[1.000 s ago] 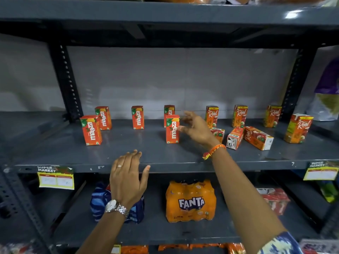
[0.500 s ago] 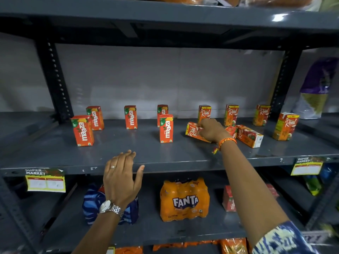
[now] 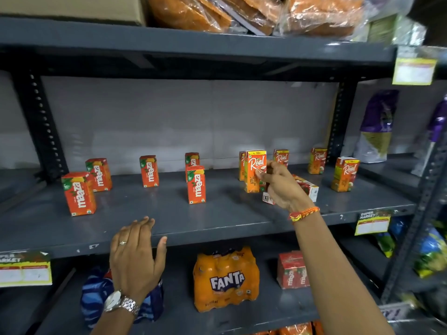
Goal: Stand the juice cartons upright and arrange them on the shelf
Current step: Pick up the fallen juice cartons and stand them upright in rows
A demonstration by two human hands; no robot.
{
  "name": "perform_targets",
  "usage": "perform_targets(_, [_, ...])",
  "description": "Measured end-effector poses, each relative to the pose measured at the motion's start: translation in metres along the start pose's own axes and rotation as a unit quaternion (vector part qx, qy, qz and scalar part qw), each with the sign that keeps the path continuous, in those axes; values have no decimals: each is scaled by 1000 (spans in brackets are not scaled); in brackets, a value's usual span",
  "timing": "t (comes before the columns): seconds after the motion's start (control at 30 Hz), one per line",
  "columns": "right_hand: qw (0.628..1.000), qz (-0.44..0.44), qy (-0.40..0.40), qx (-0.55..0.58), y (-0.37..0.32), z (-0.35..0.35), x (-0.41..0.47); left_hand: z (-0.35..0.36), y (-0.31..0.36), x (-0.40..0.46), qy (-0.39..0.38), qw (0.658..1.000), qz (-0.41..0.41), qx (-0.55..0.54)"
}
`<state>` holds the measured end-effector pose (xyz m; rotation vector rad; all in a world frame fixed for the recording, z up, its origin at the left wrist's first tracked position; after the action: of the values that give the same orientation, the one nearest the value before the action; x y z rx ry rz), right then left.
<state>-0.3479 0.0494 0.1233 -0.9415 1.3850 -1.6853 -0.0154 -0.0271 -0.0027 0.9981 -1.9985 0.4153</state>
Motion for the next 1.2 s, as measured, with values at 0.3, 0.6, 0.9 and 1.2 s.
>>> perform_targets(0.3, [972, -122, 189, -74, -46, -78, 7, 9, 46, 7, -33, 996, 75, -20])
perform_targets(0.6, [949, -60, 262, -164, -23, -161, 32, 18, 56, 7, 33, 997, 51, -54])
perform_targets(0.9, [925, -13, 268, -268, 3, -169, 34, 22, 62, 7, 51, 997, 30, -45])
perform_targets(1.2, [848, -55, 318, -421, -11, -141, -7, 20, 67, 8, 51, 997, 16, -52])
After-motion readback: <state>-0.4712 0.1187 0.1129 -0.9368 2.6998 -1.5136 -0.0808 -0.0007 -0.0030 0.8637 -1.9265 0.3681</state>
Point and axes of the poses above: each hand's wrist, its own x-axis towards the middle knuckle, its own z-axis out of the palm, y = z × x, the point moved 2 cm from there along x, towards the middle knuckle, and after that the axes turned 7 degrees about z, right-handed, at the moved point
